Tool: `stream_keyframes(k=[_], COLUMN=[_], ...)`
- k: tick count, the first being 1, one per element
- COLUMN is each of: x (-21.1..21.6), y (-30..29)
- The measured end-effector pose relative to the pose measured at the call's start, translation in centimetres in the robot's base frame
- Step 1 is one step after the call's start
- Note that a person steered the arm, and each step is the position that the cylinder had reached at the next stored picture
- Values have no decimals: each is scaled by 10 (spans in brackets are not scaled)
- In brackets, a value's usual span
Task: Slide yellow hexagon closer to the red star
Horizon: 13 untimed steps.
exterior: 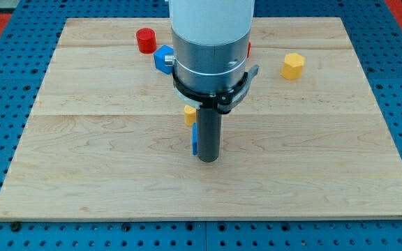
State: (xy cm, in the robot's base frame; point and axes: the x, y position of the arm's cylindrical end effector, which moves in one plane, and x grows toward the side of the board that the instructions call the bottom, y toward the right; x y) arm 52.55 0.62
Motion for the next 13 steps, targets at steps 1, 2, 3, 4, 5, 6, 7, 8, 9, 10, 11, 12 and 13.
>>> stream_keyframes(k=[1, 2, 3, 4, 5, 6, 7, 8, 9, 10, 11, 12, 13], x=[-1, -20, -74, -132, -196, -214, -156, -96, -116, -130, -160, -211, -253], y=[14, 108, 234, 294, 294, 246, 278, 268, 231, 191, 178, 155, 139])
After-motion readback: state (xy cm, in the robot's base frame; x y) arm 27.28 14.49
